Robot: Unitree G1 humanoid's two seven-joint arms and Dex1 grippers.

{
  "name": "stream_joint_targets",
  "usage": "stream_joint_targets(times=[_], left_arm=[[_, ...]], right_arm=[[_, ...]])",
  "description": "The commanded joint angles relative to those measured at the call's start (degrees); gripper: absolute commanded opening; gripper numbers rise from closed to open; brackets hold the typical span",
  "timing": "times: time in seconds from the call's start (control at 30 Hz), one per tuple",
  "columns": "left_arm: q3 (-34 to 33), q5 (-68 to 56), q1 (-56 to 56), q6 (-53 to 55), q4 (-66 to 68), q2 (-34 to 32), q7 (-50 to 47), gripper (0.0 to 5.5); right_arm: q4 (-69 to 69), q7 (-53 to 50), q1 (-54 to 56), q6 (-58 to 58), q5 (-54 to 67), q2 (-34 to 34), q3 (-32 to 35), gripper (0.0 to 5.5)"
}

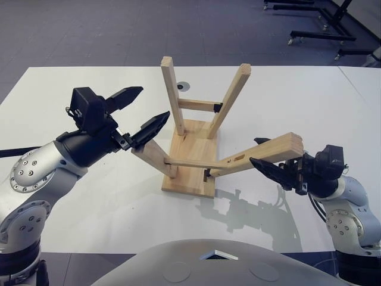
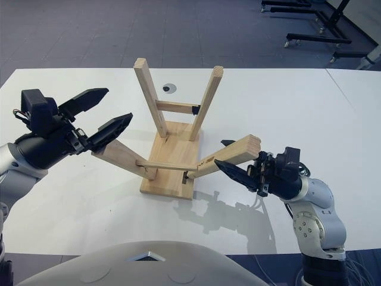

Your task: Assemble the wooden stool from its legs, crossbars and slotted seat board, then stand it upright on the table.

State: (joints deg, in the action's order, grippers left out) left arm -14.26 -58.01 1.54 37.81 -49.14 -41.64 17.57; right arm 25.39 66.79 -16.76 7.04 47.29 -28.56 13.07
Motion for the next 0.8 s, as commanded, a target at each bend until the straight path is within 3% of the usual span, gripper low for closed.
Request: stream_joint_targets(times=[0.03, 0.3, 0.8], left_arm=[[1.37, 1.87, 1.14, 1.95, 1.12, -1.74, 0.89, 4.21], [2.05, 3.20, 1.91, 1.46, 1.49, -1.71, 1.52, 4.21], [2.32, 3.49, 3.35, 0.63, 0.75, -0.65, 0.94, 4.21]], right_arm=[[0.26, -0.41, 0.89, -0.31, 0.09, -0.30, 0.42, 2.07], [2.36, -1.46, 1.17, 0.34, 1.54, 0.06, -0.12, 2.07], [-0.67, 5.60, -0.60, -2.99, -2.89, -2.71, -2.47, 2.07]])
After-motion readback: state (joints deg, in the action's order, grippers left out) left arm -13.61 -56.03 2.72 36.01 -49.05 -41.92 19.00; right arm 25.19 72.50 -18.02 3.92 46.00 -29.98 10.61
